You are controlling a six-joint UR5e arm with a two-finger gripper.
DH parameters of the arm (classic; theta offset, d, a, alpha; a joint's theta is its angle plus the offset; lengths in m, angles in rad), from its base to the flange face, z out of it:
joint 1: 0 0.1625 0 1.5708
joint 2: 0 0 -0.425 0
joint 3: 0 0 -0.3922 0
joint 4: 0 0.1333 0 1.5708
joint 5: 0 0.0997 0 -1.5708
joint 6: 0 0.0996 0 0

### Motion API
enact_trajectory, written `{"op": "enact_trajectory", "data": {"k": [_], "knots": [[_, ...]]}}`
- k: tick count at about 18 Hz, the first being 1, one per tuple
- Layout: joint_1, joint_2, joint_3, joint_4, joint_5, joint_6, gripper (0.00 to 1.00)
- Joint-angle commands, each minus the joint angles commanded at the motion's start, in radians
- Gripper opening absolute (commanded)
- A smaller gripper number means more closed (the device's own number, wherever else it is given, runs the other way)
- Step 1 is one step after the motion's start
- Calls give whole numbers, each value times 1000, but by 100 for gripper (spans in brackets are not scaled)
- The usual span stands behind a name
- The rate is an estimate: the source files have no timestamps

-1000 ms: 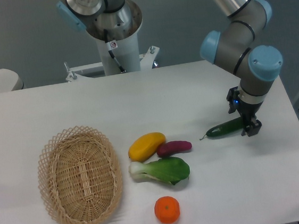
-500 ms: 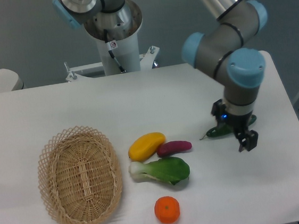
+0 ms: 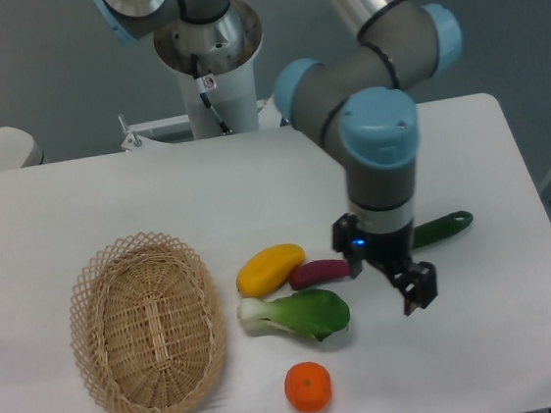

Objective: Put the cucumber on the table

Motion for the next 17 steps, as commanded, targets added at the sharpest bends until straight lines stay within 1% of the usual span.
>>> {"op": "enact_trajectory", "data": {"k": [2,3,4,5,7,9,13,17], "knots": [[0,1,3,-2,24,14,100],[-2,0,23,-6,41,23,100],[-2,0,37,-33,49,37,100],[-2,1,55,-75,55,60,100],[2,8,86,-153,61,141,100],[11,23,95,-192,77,214,100],[51,43,92,-235,69,316,100],[61,55,72,-235,55,328,100]]}}
